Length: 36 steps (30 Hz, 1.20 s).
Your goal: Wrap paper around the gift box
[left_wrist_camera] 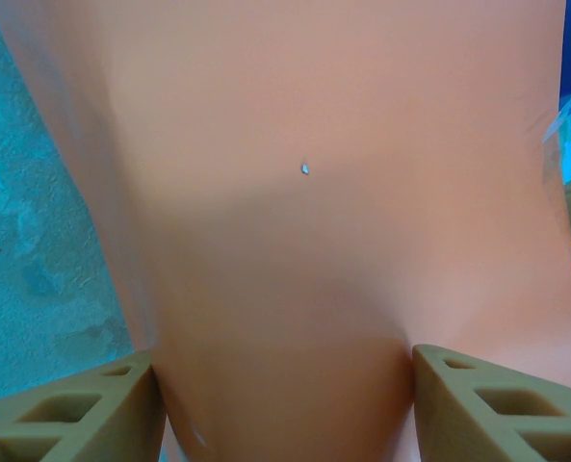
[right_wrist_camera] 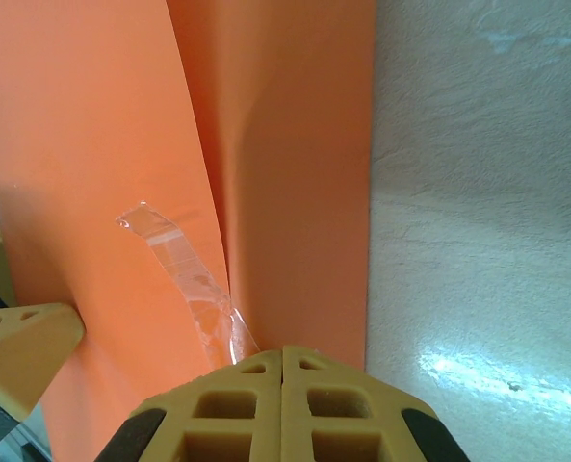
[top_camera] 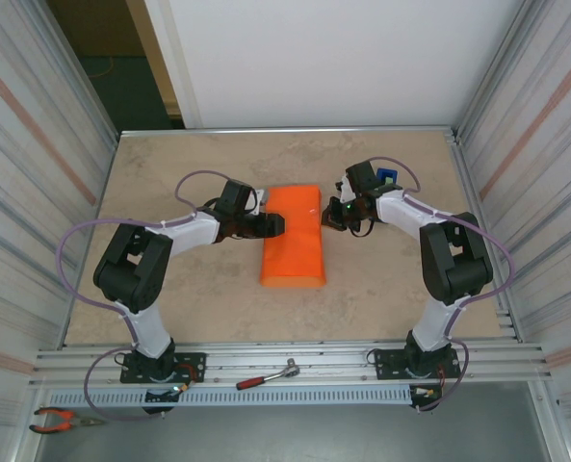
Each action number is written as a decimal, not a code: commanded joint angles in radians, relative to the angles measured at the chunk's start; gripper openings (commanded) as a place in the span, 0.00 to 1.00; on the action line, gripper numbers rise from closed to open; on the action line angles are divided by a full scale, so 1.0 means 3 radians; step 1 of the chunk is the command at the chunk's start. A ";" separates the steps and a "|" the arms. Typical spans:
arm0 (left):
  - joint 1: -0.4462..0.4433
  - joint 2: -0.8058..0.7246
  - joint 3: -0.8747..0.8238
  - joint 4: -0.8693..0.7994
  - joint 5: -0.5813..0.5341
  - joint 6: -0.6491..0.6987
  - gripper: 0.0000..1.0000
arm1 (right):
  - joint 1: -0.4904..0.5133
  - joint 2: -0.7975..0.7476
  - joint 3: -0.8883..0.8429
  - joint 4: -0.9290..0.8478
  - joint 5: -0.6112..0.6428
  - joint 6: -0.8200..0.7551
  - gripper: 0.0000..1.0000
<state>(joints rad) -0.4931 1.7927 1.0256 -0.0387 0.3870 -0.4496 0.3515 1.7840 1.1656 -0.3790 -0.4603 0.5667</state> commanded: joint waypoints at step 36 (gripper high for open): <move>-0.0067 0.0307 -0.0133 -0.0558 -0.0394 0.0018 0.62 | -0.0078 0.0117 0.0441 0.0140 -0.0284 0.0252 0.00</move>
<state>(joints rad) -0.4931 1.7935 1.0275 -0.0406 0.3870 -0.4530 0.3092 1.7657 1.2533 -0.3305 -0.5316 0.6209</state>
